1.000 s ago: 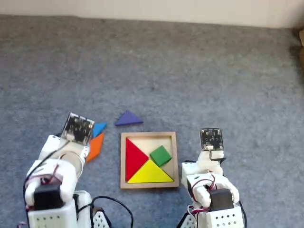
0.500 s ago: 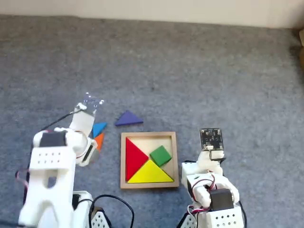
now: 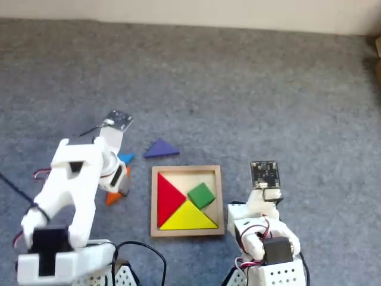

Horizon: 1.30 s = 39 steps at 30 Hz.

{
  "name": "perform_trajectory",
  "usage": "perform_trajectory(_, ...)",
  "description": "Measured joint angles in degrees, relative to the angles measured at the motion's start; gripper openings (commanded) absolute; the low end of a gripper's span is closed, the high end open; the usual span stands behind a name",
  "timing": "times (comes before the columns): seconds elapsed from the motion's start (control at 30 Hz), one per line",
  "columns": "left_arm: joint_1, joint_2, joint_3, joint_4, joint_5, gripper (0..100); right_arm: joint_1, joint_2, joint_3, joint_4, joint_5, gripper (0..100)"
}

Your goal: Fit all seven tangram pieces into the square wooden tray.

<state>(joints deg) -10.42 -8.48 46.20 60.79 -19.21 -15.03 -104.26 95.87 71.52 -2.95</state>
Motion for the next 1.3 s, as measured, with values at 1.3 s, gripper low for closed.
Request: perform_trajectory(1.3, 24.8, -9.3, -7.2, 6.9, -12.0, 0, 0.0, 0.0, 0.0, 0.0, 0.0, 0.5)
